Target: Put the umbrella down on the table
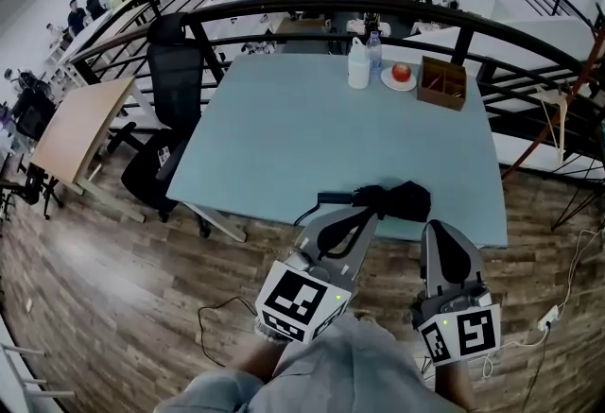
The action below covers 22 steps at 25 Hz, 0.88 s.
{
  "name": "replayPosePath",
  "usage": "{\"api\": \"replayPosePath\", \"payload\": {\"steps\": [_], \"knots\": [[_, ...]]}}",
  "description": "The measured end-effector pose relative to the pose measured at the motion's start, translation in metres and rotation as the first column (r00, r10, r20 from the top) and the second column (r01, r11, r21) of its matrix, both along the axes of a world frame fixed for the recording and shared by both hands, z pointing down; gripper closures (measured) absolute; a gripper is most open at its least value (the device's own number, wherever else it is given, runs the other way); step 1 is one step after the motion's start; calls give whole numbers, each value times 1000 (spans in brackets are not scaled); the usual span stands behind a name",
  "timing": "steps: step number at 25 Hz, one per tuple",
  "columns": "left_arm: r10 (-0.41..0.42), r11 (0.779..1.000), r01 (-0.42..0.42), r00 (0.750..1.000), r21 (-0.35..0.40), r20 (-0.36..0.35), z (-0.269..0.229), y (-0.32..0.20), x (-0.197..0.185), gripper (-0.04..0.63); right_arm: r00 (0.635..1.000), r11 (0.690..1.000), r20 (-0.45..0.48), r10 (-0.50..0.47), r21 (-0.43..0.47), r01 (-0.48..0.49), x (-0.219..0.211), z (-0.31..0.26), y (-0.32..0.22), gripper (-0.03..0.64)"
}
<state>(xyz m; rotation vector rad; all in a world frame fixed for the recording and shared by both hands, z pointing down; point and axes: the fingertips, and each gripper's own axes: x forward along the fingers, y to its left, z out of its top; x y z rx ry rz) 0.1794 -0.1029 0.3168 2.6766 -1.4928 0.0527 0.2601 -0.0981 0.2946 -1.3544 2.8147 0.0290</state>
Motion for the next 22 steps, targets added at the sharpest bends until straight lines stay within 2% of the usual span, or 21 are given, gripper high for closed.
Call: {"api": "replayPosePath", "payload": {"steps": [8, 22], "knots": [[-17, 1000, 17, 1000, 5, 2, -2, 1, 4, 591, 1000, 1000, 11, -21, 4, 21, 2, -5, -2, 621], [1, 1000, -1, 1000, -18, 4, 2, -7, 18, 591, 1000, 1000, 8, -8, -10, 8, 14, -1, -9, 621]]}}
